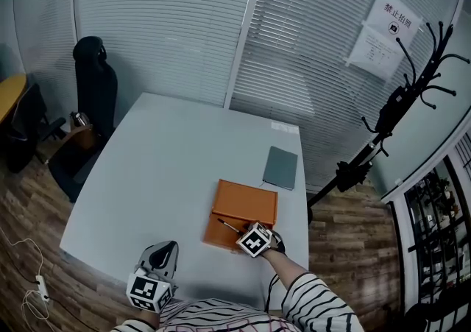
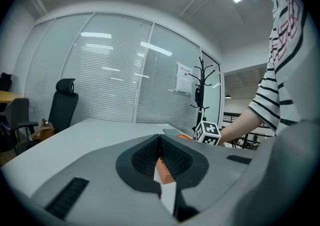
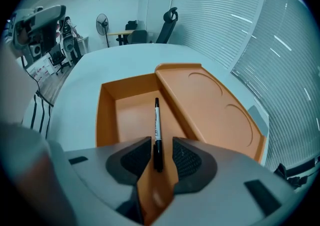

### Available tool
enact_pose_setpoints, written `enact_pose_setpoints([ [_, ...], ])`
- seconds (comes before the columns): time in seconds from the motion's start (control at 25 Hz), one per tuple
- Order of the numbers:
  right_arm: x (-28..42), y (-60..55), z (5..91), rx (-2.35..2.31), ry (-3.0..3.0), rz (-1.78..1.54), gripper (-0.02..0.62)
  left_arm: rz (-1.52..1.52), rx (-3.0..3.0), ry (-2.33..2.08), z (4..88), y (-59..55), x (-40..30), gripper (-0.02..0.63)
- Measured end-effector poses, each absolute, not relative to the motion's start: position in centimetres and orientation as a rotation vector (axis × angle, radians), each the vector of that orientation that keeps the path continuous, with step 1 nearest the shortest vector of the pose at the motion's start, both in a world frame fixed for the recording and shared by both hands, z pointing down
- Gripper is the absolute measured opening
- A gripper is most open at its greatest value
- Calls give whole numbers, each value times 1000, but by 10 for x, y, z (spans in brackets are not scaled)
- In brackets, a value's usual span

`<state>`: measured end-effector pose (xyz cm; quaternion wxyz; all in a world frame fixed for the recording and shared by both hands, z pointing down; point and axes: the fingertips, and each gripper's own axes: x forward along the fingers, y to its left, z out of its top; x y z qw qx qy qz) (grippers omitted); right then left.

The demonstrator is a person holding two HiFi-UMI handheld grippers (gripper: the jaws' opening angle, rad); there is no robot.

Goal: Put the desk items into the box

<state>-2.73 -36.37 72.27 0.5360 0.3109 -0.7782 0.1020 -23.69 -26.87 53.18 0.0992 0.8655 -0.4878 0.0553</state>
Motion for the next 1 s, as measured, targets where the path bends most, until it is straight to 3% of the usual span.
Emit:
enact_pose_setpoints([
  [0.24, -28, -360, 695, 825, -1956, 255, 141, 173, 2556, -1445, 532, -258, -226, 21],
  [0.6, -14, -344, 628, 1094, -2188, 254, 52, 186, 2543, -1468, 529, -239, -199, 21],
  [1.0, 11, -299, 561, 1213, -2403, 253, 29, 175, 2514, -1529, 524, -212, -166, 21],
])
